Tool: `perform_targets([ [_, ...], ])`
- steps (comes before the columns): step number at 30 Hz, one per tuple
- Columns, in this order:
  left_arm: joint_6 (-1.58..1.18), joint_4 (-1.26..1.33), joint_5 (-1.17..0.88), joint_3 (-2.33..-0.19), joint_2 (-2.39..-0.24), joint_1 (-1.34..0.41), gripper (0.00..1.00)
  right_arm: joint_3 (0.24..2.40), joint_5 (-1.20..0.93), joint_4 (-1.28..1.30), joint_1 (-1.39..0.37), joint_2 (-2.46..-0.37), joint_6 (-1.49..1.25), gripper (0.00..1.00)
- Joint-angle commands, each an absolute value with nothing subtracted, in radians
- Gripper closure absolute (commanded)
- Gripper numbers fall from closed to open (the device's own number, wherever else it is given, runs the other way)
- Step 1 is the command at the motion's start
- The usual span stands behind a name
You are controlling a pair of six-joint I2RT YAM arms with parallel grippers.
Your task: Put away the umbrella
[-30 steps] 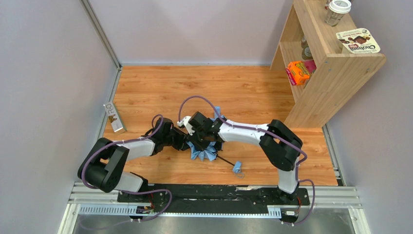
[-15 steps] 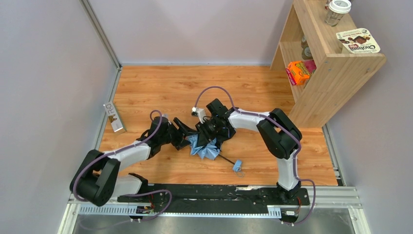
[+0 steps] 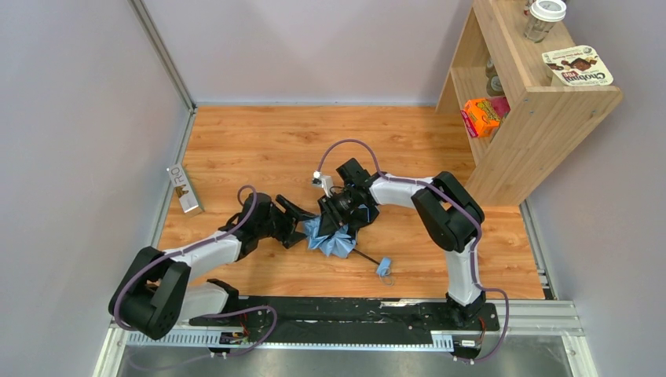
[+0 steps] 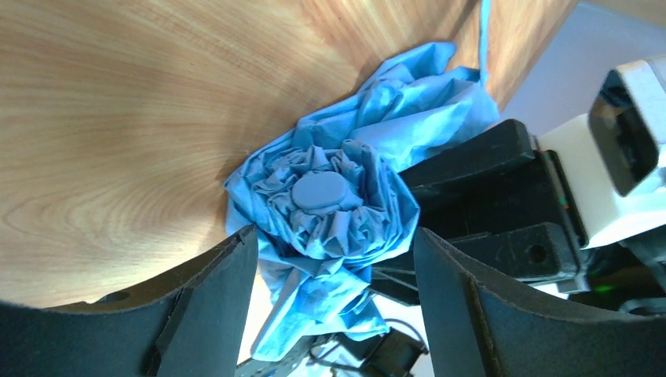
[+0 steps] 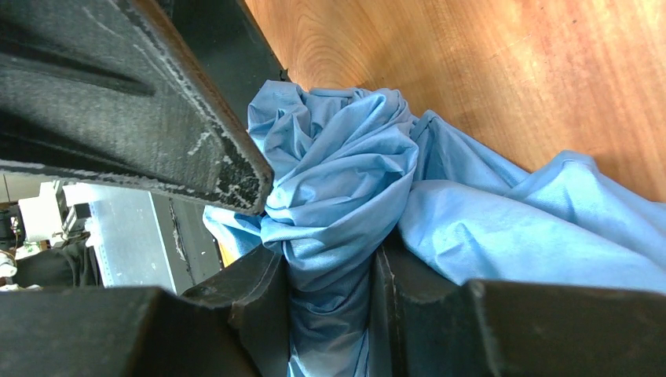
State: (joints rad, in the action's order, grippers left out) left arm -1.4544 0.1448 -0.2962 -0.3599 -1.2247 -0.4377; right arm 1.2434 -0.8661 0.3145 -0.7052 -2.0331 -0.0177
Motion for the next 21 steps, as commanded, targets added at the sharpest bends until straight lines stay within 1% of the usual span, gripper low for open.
perform_targets([
  [1,-1.591,0.173,-0.221,-0.351,-1.204,-0.469,0.21,1.201,-0.778,0.437,-0.709,-2.1,0.011,1.0],
  [4,-1.612,0.24,-0.224,-0.365,-1.288,-0.469,0.21,1.209,-0.785,0.442,-0.71,-2.092,0.014,1.0],
  [6,-1.634,0.291,-0.259,-0.377,-1.406,-0.469,0.21,1.212,-0.787,0.443,-0.71,-2.089,0.015,1.0],
  [10,-1.592,0.311,-0.25,-0.391,-1.494,-0.477,0.22,1.204,-0.802,0.431,-0.719,-2.069,0.029,1.0],
  [12,-1.569,0.351,-0.239,-0.388,-1.512,-0.48,0.38,1.209,-0.772,0.446,-0.738,-2.056,0.043,1.0],
  [13,-1.556,0.383,-0.229,-0.367,-1.516,-0.48,0.59,1.21,-0.758,0.455,-0.748,-2.049,0.048,1.0],
  [14,-1.549,0.421,-0.213,-0.358,-1.517,-0.48,0.72,1.215,-0.738,0.462,-0.756,-2.042,0.045,1.0],
  [15,-1.542,0.425,-0.215,-0.354,-1.52,-0.48,0.81,1.216,-0.715,0.466,-0.762,-2.033,0.035,0.99],
  [16,-1.536,0.433,-0.215,-0.353,-1.523,-0.479,0.85,1.216,-0.698,0.472,-0.767,-2.02,0.029,0.98],
  [17,-1.525,0.427,-0.219,-0.351,-1.522,-0.48,0.92,1.219,-0.671,0.485,-0.772,-2.002,0.014,0.93],
  [18,-1.523,0.428,-0.219,-0.347,-1.52,-0.48,0.94,1.22,-0.631,0.494,-0.773,-1.981,0.006,0.83],
  [19,-1.526,0.442,-0.213,-0.331,-1.517,-0.48,1.0,1.216,-0.608,0.498,-0.775,-1.958,-0.029,0.71],
  [20,-1.537,0.445,-0.21,-0.324,-1.506,-0.48,1.0,1.21,-0.585,0.505,-0.775,-1.93,-0.043,0.58],
  [21,-1.54,0.446,-0.203,-0.312,-1.497,-0.479,1.0,1.195,-0.557,0.506,-0.775,-1.884,-0.061,0.5],
])
